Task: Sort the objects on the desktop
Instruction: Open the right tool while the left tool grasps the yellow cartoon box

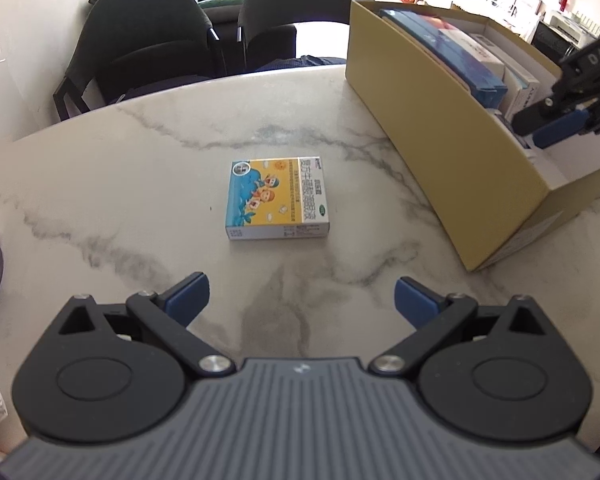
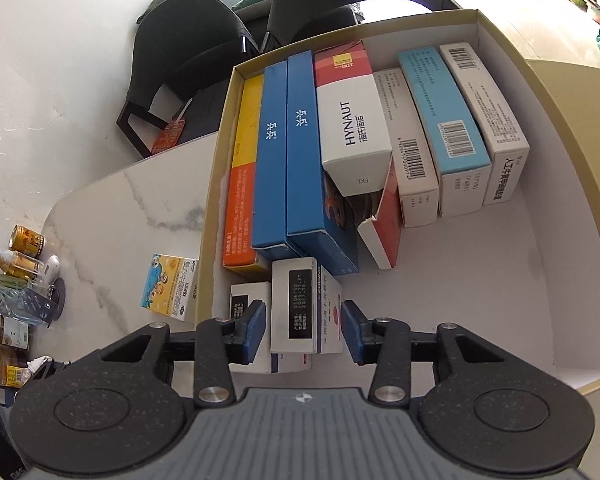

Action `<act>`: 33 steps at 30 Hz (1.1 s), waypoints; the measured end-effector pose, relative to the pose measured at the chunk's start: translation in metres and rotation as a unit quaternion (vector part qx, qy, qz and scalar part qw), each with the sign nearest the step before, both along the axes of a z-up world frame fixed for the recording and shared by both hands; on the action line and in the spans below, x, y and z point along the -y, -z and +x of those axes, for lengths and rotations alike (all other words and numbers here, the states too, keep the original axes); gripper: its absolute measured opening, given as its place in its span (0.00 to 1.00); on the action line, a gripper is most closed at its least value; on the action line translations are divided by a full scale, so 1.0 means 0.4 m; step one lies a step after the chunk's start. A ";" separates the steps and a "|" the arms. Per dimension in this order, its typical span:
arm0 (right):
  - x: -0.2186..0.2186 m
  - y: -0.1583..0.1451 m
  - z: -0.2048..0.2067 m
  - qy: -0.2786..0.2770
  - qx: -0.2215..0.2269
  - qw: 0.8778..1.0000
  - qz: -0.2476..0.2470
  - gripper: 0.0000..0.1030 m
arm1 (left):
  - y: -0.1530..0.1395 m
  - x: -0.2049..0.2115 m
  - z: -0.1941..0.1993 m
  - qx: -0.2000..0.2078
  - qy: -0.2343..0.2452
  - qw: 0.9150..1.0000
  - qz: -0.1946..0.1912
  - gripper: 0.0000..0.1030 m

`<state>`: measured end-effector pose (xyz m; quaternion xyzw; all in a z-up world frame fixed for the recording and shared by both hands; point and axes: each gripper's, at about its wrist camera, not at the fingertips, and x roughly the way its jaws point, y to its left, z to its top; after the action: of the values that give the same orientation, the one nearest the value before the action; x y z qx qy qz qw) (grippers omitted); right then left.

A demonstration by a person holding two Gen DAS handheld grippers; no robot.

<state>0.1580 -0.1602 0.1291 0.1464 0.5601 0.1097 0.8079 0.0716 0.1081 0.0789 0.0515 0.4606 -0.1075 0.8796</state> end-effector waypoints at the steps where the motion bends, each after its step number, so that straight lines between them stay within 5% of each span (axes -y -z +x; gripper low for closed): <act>1: 0.003 -0.001 -0.004 0.001 0.000 1.000 0.001 0.47 | 0.002 0.001 0.009 0.001 -0.001 1.000 0.002 0.99; 14: 0.060 -0.023 -0.049 0.027 0.005 1.000 -0.004 0.80 | 0.066 0.005 0.140 -0.006 -0.010 1.000 0.029 1.00; 25: 0.061 -0.026 -0.054 0.030 0.010 0.999 -0.007 0.86 | 0.123 0.006 0.203 -0.031 -0.027 0.999 0.015 0.99; 31: 0.048 -0.019 -0.055 0.022 0.008 1.000 -0.006 0.86 | 0.111 -0.004 0.198 -0.016 -0.039 0.999 0.009 0.77; 33: 0.045 -0.012 -0.054 0.022 0.004 1.000 -0.003 0.86 | 0.110 -0.007 0.201 -0.019 -0.039 0.999 0.007 0.77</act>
<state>0.1364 -0.1781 0.1339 0.1563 0.5534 0.0909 0.8130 0.1520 0.1109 0.0351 0.0377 0.4794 -0.0713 0.8739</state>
